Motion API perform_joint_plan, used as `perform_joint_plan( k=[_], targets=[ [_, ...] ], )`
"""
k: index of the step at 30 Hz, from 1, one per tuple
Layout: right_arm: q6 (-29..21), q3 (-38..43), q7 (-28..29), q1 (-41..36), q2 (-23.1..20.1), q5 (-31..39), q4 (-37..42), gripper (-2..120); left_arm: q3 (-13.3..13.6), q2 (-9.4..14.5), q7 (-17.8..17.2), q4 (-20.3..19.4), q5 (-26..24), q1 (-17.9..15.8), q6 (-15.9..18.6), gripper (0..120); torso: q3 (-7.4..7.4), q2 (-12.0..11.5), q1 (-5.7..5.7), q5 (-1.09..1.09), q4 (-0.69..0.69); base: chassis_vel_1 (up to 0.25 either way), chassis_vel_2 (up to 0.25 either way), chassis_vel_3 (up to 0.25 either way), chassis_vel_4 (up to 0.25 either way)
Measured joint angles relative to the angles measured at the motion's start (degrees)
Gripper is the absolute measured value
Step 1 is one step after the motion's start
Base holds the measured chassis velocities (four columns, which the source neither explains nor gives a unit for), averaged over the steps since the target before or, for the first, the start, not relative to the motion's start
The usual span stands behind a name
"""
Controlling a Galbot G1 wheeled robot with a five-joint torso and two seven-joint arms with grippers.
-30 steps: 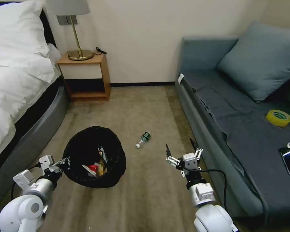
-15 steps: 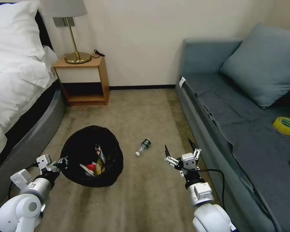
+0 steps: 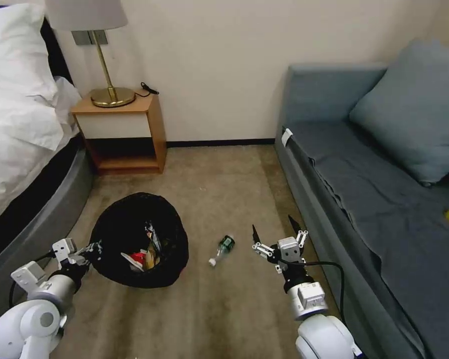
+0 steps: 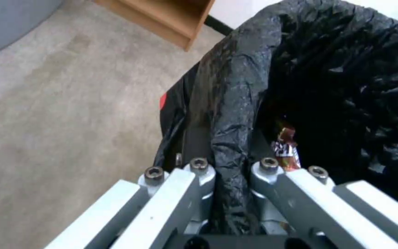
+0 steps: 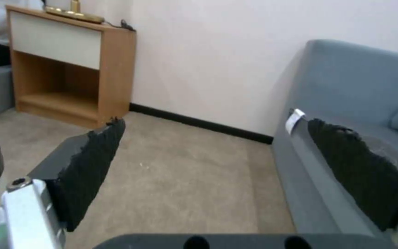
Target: Pick up the trash bin, then pick up the garbage on the floor and place it into the trash bin.
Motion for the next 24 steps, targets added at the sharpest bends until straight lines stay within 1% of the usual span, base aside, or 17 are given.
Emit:
perform_joint_plan(
  k=[7,10,14,16,17,20,22,24],
  targets=[
    [0.6,-0.9,0.0,0.8,-0.2,0.0,-1.0,100,-0.1,-0.1,0.0,0.0,0.0,-0.1,-0.1,4,0.0,0.0,0.0,0.01,0.02,-0.221,0.214,0.218,-0.214],
    [2.4,-1.6,-0.2,1.6,-0.7,0.5,-2.2,100,-0.2,-0.1,0.0,0.1,0.0,-0.2,-0.1,4,0.0,0.0,0.0,0.01,0.0,-0.224,0.226,0.212,-0.224],
    [3.1,-2.3,-0.6,2.4,-1.2,1.2,-3.1,100,-0.3,-0.1,0.0,0.1,0.0,-0.2,-0.1,4,0.0,0.0,0.0,0.02,0.0,-0.214,0.201,0.184,-0.223],
    [3.0,-4.3,-1.1,5.5,-2.3,2.9,-5.2,100,-0.4,-0.1,0.0,0.2,0.0,-0.3,-0.1,4,0.01,0.0,0.01,0.02,0.0,-0.122,0.113,0.093,-0.119],
    [3.0,-4.3,-1.1,5.5,-2.3,2.9,-5.2,100,-0.4,-0.1,0.0,0.2,0.0,-0.3,-0.1,4,0.01,0.0,0.01,0.02,0.0,-0.084,0.113,0.064,-0.1],
    [-0.1,-7.2,-1.1,10.6,-3.9,7.6,-7.6,100,-0.4,0.0,0.0,0.1,0.0,-0.3,-0.1,4,0.0,0.0,0.0,0.02,0.0,-0.005,0.014,0.021,-0.001],
    [-0.6,-7.6,-1.0,11.2,-4.1,8.4,-7.8,100,-0.4,0.0,0.0,0.1,0.0,-0.3,-0.1,4,0.0,0.0,0.0,0.01,0.0,0.0,0.0,0.0,0.0],
    [-4.6,-12.0,1.0,15.7,-6.4,16.0,-8.8,100,-0.6,0.1,0.0,-0.1,0.0,-0.3,-0.1,4,-0.01,0.0,0.0,0.01,0.01,0.0,0.0,0.0,0.0]
  ],
)
